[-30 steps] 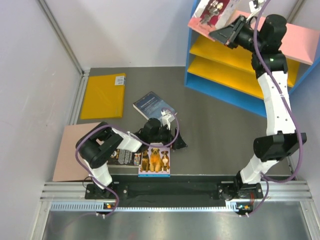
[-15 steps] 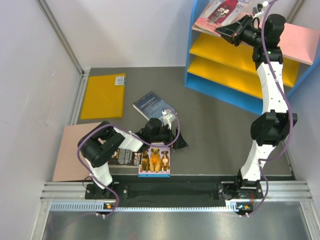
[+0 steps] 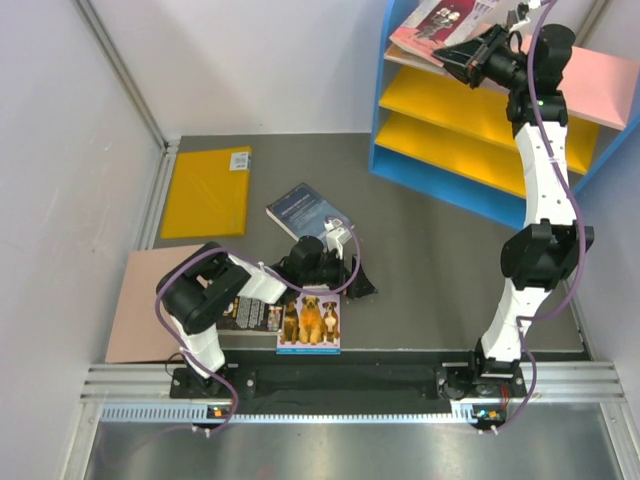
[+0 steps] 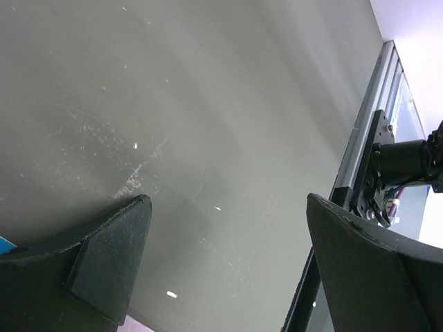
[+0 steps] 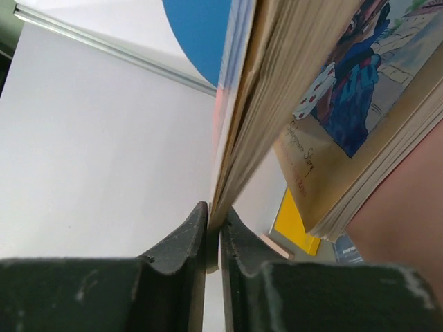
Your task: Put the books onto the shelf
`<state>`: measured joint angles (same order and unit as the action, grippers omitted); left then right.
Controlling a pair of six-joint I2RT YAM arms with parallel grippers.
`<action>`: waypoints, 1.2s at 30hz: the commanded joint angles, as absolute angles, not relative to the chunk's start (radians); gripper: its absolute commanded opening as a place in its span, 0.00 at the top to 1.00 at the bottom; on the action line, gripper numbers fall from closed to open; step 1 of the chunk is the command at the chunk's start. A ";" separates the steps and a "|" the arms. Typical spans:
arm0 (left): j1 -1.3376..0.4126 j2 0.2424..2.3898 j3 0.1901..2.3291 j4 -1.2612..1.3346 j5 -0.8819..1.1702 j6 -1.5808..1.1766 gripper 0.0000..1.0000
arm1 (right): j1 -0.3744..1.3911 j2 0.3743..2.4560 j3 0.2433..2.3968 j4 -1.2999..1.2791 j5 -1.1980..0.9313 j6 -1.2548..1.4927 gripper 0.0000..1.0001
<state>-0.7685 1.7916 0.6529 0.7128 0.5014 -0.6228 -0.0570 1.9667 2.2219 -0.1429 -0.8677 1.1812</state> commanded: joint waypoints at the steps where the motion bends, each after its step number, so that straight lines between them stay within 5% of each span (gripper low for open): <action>1: -0.779 1.824 0.653 0.684 0.502 -0.620 0.01 | -0.063 1.962 2.272 -0.104 -0.870 1.193 0.78; 6: -0.779 1.825 0.655 0.683 0.500 -0.620 0.01 | -0.058 1.963 2.272 -0.084 -0.867 1.218 0.71; 11: -0.781 1.825 0.655 0.684 0.500 -0.620 0.01 | -0.057 1.971 2.272 -0.072 -0.876 1.230 0.86; 13: -0.781 1.827 0.655 0.684 0.500 -0.621 0.01 | -0.057 1.974 2.270 -0.063 -0.879 1.230 1.00; 23: -0.781 1.816 0.647 0.686 0.494 -0.620 0.01 | -0.057 1.997 2.279 -0.071 -0.845 1.232 1.00; 30: -0.781 1.807 0.641 0.687 0.488 -0.620 0.01 | -0.055 2.022 2.292 -0.069 -0.838 1.244 0.88; 36: -0.782 1.810 0.643 0.687 0.486 -0.621 0.01 | -0.055 1.991 2.261 -0.042 -0.839 1.246 0.63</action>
